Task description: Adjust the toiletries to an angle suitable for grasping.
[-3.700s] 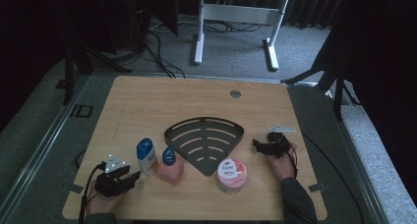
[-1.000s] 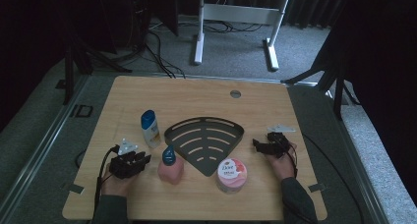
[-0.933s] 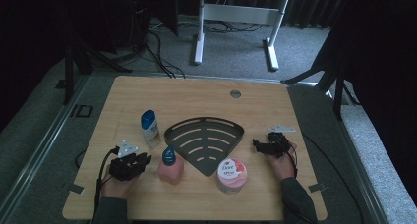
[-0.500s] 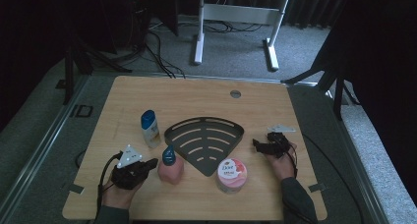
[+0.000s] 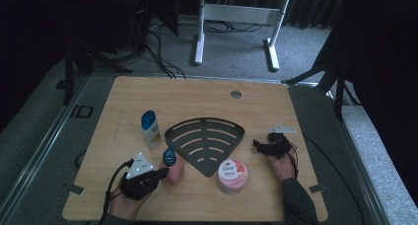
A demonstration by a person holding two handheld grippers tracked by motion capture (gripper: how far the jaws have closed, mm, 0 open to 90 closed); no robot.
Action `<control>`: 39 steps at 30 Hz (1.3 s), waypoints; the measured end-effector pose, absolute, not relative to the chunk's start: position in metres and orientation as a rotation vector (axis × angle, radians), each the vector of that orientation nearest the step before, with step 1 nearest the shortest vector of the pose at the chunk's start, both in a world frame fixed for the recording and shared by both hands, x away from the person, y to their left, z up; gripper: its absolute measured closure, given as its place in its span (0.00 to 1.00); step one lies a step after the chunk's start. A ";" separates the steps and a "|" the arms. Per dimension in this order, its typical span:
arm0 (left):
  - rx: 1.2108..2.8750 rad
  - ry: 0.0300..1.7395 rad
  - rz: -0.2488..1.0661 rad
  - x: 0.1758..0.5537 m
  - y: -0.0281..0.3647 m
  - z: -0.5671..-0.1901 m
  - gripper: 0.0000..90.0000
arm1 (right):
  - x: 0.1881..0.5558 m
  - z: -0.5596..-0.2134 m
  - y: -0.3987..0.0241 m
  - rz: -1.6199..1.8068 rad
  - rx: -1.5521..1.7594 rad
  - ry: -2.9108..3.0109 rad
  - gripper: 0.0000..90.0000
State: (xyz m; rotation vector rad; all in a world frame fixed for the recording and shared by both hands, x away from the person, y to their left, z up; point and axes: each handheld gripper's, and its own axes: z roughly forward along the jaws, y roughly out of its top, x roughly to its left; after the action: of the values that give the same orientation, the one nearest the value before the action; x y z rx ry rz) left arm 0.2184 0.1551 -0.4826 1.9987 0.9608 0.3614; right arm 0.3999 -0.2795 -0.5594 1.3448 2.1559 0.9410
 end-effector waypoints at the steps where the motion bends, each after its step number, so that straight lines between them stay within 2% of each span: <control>1: 1.999 0.961 0.361 0.218 0.155 -0.483 0.99 | 0.400 -0.559 -0.280 0.941 1.345 2.156 0.28; 3: 2.017 0.943 0.348 0.224 0.141 -0.484 0.99 | 0.400 -0.559 -0.280 0.941 1.345 2.156 0.28; 9: 2.031 0.925 0.354 0.227 0.132 -0.487 0.99 | 0.400 -0.559 -0.280 0.941 1.344 2.156 0.28; 39: 1.973 1.093 0.459 0.244 0.149 -0.487 0.99 | 0.400 -0.559 -0.280 0.941 1.344 2.156 0.28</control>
State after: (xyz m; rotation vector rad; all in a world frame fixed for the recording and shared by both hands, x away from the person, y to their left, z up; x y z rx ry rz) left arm 0.2442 0.1489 -0.4868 1.9725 1.0929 0.4591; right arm 0.4000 -0.2795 -0.5594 1.3440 2.1558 0.9410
